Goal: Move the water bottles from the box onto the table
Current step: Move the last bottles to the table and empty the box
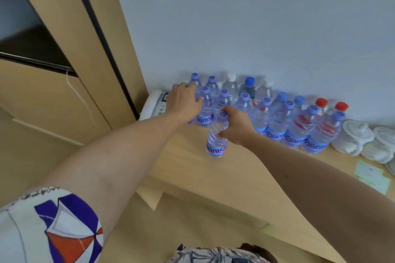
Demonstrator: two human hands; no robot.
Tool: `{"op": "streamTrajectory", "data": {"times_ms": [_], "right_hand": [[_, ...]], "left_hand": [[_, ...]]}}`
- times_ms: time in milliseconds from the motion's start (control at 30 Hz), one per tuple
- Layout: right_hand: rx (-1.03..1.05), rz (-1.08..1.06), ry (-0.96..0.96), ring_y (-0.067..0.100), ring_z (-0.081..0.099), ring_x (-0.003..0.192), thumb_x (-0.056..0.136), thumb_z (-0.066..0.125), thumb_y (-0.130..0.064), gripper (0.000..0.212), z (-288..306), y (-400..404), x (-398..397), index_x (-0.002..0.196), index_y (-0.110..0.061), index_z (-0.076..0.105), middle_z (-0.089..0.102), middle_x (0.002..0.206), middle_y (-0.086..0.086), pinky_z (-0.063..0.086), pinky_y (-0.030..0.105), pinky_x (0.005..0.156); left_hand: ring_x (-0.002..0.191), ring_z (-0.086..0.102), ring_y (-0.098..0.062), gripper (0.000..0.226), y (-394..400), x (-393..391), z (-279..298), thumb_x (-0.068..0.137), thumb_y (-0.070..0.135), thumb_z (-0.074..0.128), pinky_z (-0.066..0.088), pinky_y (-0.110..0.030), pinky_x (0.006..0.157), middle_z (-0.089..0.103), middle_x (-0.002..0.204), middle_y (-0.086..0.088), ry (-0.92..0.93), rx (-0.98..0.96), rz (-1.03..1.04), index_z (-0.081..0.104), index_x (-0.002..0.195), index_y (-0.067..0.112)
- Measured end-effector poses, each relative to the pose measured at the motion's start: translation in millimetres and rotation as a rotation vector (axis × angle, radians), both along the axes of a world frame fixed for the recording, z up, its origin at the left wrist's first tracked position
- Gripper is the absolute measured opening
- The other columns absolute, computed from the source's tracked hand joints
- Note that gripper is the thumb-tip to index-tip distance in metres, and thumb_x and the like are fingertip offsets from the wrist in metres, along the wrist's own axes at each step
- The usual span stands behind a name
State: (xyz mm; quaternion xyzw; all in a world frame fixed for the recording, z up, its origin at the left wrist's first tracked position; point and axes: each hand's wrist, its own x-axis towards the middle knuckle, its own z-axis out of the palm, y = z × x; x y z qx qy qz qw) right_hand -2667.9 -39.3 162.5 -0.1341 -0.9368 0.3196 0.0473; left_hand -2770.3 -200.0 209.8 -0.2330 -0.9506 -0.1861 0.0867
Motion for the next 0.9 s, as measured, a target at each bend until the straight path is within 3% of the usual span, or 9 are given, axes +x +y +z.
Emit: {"op": "streamTrajectory", "data": {"times_ms": [200, 333, 467, 667, 833, 900], "right_hand": [[0.010, 0.035, -0.014, 0.030, 0.059, 0.087, 0.069, 0.083, -0.011, 0.060, 3.1, -41.8, -51.1, 0.122, -0.015, 0.055, 0.062, 0.100, 0.009, 0.050, 0.037, 0.065], [0.059, 0.104, -0.024, 0.027, 0.055, 0.081, 0.074, 0.079, -0.010, 0.052, -0.8, -53.3, -84.2, 0.119, -0.014, 0.053, 0.058, 0.088, 0.004, 0.040, 0.031, 0.060], [0.067, 0.144, -0.056, 0.026, 0.055, 0.080, 0.076, 0.075, -0.005, 0.049, -6.3, -59.1, -112.0, 0.118, -0.012, 0.051, 0.059, 0.091, 0.009, 0.044, 0.034, 0.058], [0.086, 0.160, -0.090, 0.030, 0.060, 0.088, 0.075, 0.073, -0.002, 0.048, -9.2, -66.3, -135.2, 0.118, -0.011, 0.052, 0.062, 0.096, 0.012, 0.055, 0.043, 0.071], [0.034, 0.133, -0.059, 0.025, 0.055, 0.084, 0.074, 0.071, 0.003, 0.055, -11.7, -69.8, -142.3, 0.123, -0.018, 0.058, 0.061, 0.092, 0.003, 0.042, 0.029, 0.064], [0.038, 0.125, -0.073, 0.023, 0.054, 0.076, 0.073, 0.068, 0.005, 0.059, -10.8, -71.1, -142.8, 0.125, -0.022, 0.059, 0.058, 0.087, -0.001, 0.043, 0.028, 0.058]], "left_hand": [[0.125, 0.046, -0.037, 0.043, -48.6, -46.1, -3.3, 0.097, 0.034, 0.057, 0.045, -0.044, 0.097, 0.058, 0.129, -0.016, -0.082, 0.000, 0.077, 0.056, 0.133, 0.011], [0.124, 0.047, -0.036, 0.045, -53.8, -69.8, -5.9, 0.097, 0.035, 0.056, 0.047, -0.046, 0.096, 0.058, 0.128, -0.016, -0.098, 0.005, 0.080, 0.055, 0.135, 0.011], [0.121, 0.048, -0.036, 0.043, -53.3, -90.6, -11.8, 0.096, 0.033, 0.057, 0.048, -0.047, 0.095, 0.058, 0.124, -0.016, -0.125, -0.009, 0.081, 0.056, 0.132, 0.010], [0.122, 0.047, -0.035, 0.044, -50.1, -114.0, -20.6, 0.096, 0.032, 0.058, 0.047, -0.046, 0.095, 0.055, 0.129, -0.015, -0.164, -0.031, 0.047, 0.054, 0.134, 0.010], [0.125, 0.044, -0.035, 0.046, -55.9, -129.2, -31.2, 0.095, 0.032, 0.058, 0.046, -0.045, 0.097, 0.052, 0.134, -0.015, -0.185, -0.084, -0.009, 0.054, 0.136, 0.012], [0.126, 0.044, -0.035, 0.046, -58.0, -134.8, -32.4, 0.095, 0.032, 0.058, 0.046, -0.046, 0.098, 0.052, 0.135, -0.015, -0.198, -0.084, -0.013, 0.054, 0.136, 0.012]]}}
